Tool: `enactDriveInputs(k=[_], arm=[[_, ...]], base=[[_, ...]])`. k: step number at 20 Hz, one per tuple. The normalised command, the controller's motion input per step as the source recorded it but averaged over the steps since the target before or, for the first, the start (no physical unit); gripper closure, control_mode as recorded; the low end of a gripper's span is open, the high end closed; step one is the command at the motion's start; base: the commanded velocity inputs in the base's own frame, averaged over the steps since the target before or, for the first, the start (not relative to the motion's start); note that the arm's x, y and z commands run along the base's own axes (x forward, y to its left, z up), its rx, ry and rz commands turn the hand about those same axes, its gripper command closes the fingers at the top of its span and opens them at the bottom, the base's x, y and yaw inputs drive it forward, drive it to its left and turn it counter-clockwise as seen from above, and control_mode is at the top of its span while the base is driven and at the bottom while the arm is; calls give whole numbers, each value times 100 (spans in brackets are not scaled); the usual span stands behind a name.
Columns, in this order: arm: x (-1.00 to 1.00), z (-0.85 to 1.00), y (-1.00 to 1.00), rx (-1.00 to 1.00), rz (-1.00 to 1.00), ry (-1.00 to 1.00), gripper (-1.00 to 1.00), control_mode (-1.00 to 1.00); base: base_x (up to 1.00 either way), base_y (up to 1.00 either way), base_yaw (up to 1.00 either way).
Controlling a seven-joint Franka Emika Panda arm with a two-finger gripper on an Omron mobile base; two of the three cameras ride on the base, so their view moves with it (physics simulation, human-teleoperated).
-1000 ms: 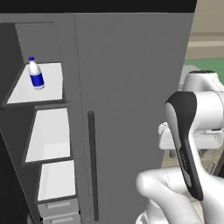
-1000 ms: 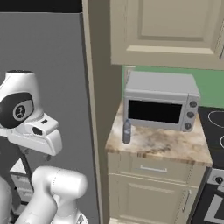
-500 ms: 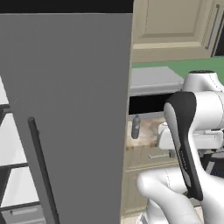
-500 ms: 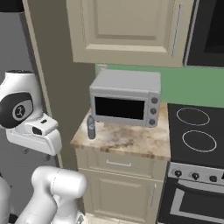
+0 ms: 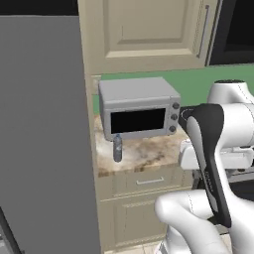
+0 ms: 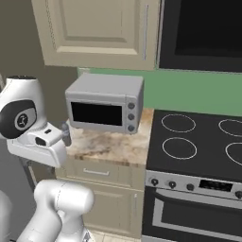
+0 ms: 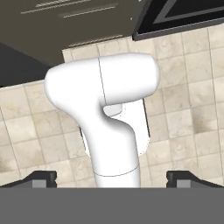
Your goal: Take the bottled waters from the counter and place them in the freezer to freeze. Close the freezer door after placing the bottles.
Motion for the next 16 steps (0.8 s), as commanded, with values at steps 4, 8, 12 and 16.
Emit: enactDriveInputs(k=[4,8,12,16], arm=[[0,0,0,0,0,0,-100,100],[0,0,0,0,0,0,-100,100],[0,0,0,0,0,0,-100,100],[0,0,0,0,0,0,-100,100]], base=[[24,-32,0],[31,-33,1],[44,-38,2],[39,-45,4]])
